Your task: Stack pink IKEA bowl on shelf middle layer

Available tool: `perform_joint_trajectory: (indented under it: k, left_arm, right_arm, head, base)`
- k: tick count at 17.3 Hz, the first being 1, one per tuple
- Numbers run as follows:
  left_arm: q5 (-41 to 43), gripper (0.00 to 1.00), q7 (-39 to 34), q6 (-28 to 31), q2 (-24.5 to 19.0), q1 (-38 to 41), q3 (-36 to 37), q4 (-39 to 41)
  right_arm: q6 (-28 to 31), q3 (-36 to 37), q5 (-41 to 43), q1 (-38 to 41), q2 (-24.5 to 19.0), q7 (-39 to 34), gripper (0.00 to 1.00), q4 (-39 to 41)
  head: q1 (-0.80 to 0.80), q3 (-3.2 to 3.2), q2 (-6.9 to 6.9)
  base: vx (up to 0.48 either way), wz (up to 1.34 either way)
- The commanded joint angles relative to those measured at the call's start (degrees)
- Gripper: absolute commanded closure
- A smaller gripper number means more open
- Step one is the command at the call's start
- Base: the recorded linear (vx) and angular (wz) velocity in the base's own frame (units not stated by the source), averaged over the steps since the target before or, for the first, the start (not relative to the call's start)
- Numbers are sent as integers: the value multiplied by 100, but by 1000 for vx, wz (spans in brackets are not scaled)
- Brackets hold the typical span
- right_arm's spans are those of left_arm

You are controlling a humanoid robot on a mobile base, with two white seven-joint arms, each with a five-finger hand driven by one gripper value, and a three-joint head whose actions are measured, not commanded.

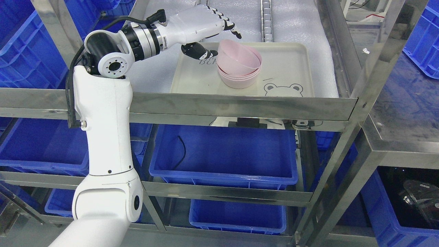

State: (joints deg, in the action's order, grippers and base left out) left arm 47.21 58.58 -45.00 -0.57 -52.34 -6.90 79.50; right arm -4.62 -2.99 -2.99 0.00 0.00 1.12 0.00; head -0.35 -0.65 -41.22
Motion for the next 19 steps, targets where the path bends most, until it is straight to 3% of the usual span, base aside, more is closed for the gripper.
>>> perform_joint_trajectory:
  k: [1,2,6,10,15,17,19]
  left_arm:
    - [-2561,41,4,0,-43,144,-130,56]
    - [-3081,38,-13,0,-43,354,246,231]
    - [-3192,31,-574,0,-43,1602,2083,1004]
    - [-3113,31,-857,0,-43,2341,3053,1094]
    - [-3069,31,-822,0,-43,3886,3063,1059]
    - [-2981,28,-822,0,-43,4887,2670,718]
    - [-2990,24,-831,0,-43,5330,1967,-19]
  right_arm:
    - [-4,0,0,27,100,-7,0,100]
    - [-4,0,0,27,100,-7,0,100]
    - [-4,0,0,27,100,-7,0,100]
    - [-4,0,0,18,100,-7,0,100]
    - [-4,0,0,18,100,-7,0,100]
    - [-4,0,0,18,100,-7,0,100]
    - [-4,0,0,27,100,-7,0,100]
  head:
    - [0,0,0]
    - [0,0,0]
    - [0,0,0]
    - [0,0,0]
    - [0,0,0]
    - [0,0,0]
    - [0,0,0]
  base:
    - [0,0]
    - [0,0]
    - [0,0]
    - [0,0]
    - [-14,17]
    - [-12,68]
    - [-13,33]
